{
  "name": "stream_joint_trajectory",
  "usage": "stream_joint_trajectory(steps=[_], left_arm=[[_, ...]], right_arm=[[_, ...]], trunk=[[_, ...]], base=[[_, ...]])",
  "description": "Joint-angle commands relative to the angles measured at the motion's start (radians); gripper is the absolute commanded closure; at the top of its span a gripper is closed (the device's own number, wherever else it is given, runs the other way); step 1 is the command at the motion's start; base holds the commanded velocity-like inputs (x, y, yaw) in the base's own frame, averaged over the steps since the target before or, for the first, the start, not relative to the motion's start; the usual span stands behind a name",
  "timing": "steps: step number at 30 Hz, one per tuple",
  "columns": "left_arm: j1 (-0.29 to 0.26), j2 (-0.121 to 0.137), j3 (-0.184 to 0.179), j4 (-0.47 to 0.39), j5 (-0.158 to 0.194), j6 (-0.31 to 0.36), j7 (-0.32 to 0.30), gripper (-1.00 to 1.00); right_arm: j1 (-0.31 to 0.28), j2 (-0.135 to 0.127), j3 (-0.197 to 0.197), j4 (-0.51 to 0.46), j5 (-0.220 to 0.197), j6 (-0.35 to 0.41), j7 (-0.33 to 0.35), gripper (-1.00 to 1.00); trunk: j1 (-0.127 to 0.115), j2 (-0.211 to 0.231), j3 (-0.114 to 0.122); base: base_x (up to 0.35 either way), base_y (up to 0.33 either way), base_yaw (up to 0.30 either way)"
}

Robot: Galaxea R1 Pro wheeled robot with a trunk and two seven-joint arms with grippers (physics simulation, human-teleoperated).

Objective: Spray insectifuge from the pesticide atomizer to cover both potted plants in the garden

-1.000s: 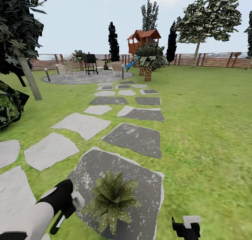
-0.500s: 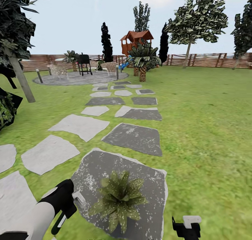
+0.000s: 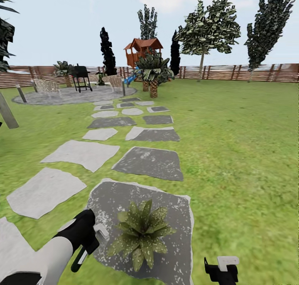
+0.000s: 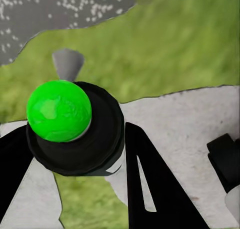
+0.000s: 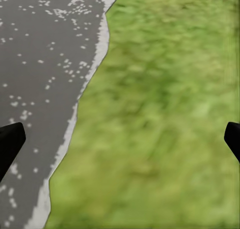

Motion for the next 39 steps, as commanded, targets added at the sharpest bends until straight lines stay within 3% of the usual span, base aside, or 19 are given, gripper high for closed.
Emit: stream_joint_trajectory(steps=[1, 6, 10, 14, 21, 39], left_arm=[[-0.001, 0.0, -0.005, -0.002, -0.006, 0.003, -0.009, 1.0], [-0.074, -0.008, -0.006, -0.003, -0.011, 0.003, -0.071, 1.0], [-0.107, -0.014, -0.023, -0.003, -0.041, 0.005, -0.096, 1.0], [-0.104, -0.019, -0.028, -0.001, -0.063, 0.006, -0.098, 1.0], [-0.102, -0.018, -0.029, -0.001, -0.064, 0.006, -0.098, 1.0], [-0.102, -0.019, -0.03, -0.001, -0.069, 0.042, -0.096, 1.0]], right_arm=[[-0.001, 0.0, 0.002, 0.001, 0.007, -0.002, -0.007, -1.0], [-0.001, 0.0, 0.002, 0.001, 0.007, -0.002, -0.007, -1.0], [-0.001, 0.0, 0.002, 0.001, 0.007, -0.002, -0.007, -1.0], [-0.001, 0.0, 0.002, 0.0, 0.007, -0.002, -0.007, -1.0], [-0.001, 0.0, 0.002, 0.001, 0.007, -0.002, -0.007, -1.0], [-0.001, 0.001, 0.002, 0.0, 0.006, -0.002, -0.007, -1.0]], trunk=[[0.0, 0.0, -0.001], [0.0, 0.0, -0.001], [0.0, 0.0, -0.001], [0.0, 0.0, -0.001], [0.0, 0.0, -0.001], [0.0, 0.0, 0.0]], base=[[0.019, 0.028, -0.036], [0.004, 0.006, -0.008], [0.0, 0.0, 0.0], [0.0, 0.0, -0.158], [-0.117, 0.048, -0.292], [0.028, 0.318, -0.097]])
